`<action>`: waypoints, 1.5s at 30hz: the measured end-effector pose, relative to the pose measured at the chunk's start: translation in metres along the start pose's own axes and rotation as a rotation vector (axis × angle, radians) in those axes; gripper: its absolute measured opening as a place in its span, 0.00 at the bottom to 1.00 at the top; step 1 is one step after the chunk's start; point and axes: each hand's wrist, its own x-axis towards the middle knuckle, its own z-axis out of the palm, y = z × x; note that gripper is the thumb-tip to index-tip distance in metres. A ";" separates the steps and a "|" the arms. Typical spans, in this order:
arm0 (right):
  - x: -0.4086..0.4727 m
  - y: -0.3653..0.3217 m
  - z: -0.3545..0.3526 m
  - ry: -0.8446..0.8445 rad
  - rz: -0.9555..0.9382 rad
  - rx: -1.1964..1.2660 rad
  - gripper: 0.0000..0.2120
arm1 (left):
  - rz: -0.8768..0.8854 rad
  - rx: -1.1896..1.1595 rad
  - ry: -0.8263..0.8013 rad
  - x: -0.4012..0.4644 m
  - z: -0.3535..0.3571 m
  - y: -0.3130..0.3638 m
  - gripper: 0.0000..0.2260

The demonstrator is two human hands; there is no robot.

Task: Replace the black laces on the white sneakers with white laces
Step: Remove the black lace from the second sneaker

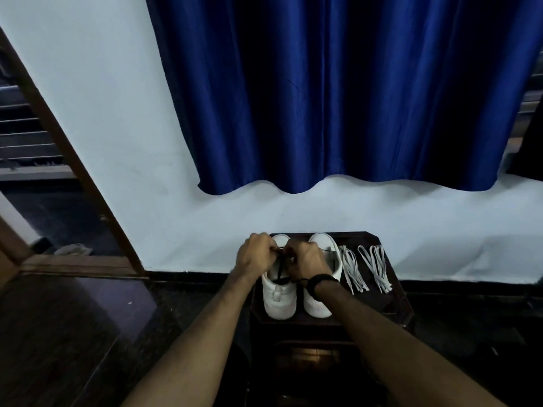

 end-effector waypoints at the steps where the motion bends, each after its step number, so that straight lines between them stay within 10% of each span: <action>1: -0.002 0.001 0.003 0.011 0.003 0.001 0.08 | -0.016 -0.001 -0.051 0.004 -0.007 0.003 0.10; 12: -0.009 0.012 0.018 0.165 -0.028 0.183 0.05 | -0.327 -0.424 -0.099 0.011 -0.008 0.013 0.06; 19: 0.019 -0.009 -0.029 0.301 0.434 1.180 0.16 | -0.345 -0.532 -0.074 0.002 0.003 0.015 0.11; 23: 0.025 0.003 -0.056 0.215 0.433 0.596 0.08 | -0.387 -0.802 -0.107 -0.001 -0.003 0.011 0.11; 27: 0.006 0.004 -0.043 0.246 0.194 -0.030 0.27 | -0.392 -0.862 -0.137 -0.001 -0.013 0.011 0.08; 33: -0.009 0.001 0.006 0.001 0.078 0.121 0.18 | -0.298 -0.723 -0.227 0.005 -0.016 0.011 0.07; 41: -0.016 -0.005 0.029 0.165 0.136 0.116 0.17 | -0.232 -0.375 -0.335 0.014 -0.047 0.031 0.07; 45: -0.014 0.001 0.032 0.212 0.151 0.143 0.18 | -0.311 -0.737 -0.416 0.014 -0.065 0.028 0.10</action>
